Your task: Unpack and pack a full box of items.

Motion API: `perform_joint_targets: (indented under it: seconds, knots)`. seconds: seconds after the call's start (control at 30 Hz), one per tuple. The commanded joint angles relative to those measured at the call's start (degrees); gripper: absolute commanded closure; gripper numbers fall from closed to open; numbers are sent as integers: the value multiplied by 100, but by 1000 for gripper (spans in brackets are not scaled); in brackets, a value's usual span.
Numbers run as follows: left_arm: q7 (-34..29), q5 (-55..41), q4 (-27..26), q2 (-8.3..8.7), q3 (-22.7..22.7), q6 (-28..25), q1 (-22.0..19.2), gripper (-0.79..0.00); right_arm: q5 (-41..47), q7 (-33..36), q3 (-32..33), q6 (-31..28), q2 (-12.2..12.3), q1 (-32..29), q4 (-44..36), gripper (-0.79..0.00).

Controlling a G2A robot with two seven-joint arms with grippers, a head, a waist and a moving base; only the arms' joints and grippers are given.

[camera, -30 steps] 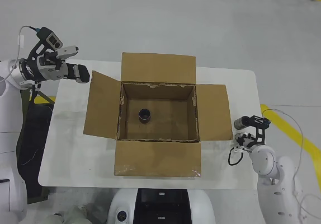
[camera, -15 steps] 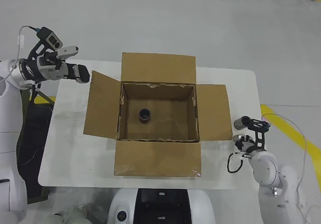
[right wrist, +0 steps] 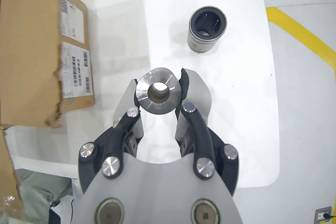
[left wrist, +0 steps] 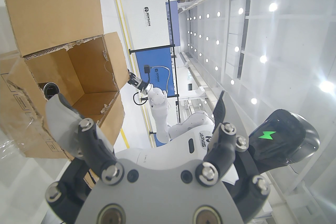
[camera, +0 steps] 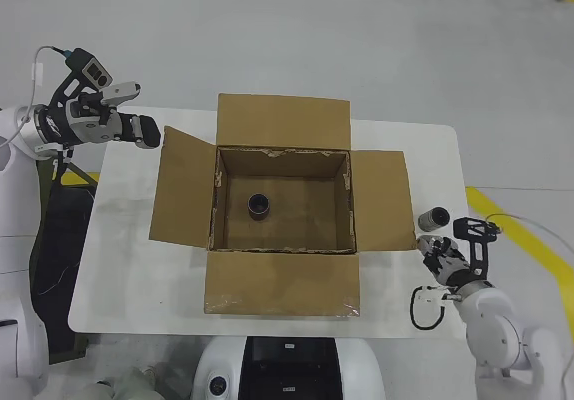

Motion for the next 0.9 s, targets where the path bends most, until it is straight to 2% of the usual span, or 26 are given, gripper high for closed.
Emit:
perform_joint_targets:
  seconds: [0.0,0.3,0.53,0.87]
  knots:
    - [0,0,0,0,0,0,0,-785,-70,-65,8,-2,7,-93,-220,0]
    - [0,0,0,0,0,0,0,-785,-654,-290,-18,-5,43,-155,-938,0]
    - [0,0,0,0,0,0,0,-785,-610,-290,-235,-171,67,510,-938,0]
    - [0,0,0,0,0,0,0,-785,-983,108,-1402,-148,52,1567,-938,0]
